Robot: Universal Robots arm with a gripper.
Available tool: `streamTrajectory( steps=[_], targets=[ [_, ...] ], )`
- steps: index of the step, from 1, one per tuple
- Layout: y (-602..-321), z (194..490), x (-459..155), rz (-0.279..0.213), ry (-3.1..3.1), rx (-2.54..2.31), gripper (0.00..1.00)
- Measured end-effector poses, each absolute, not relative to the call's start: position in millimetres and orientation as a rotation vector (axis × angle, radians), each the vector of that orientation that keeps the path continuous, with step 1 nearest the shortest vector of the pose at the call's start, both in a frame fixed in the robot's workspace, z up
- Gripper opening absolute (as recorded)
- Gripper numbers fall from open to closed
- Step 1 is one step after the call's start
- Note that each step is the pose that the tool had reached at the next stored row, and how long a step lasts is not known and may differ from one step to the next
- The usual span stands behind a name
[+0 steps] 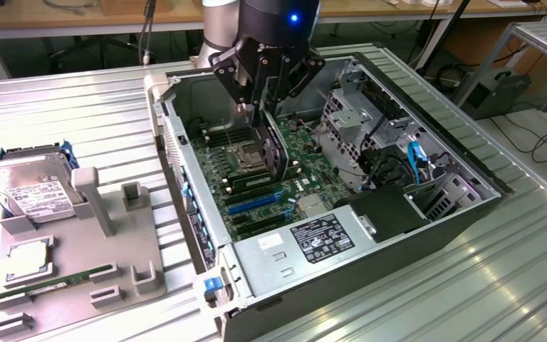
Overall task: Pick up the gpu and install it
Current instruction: 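Pick up the gpu and move the gpu toward the slot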
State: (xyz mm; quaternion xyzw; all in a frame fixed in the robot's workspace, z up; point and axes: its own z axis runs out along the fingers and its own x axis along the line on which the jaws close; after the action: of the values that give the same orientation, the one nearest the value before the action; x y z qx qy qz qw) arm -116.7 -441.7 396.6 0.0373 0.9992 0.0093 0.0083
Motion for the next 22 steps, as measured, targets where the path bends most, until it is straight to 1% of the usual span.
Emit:
streamTrajectory(
  steps=[22],
  targets=[
    [-440,388,-97,0.029,3.124,0.117,0.27]
  ],
)
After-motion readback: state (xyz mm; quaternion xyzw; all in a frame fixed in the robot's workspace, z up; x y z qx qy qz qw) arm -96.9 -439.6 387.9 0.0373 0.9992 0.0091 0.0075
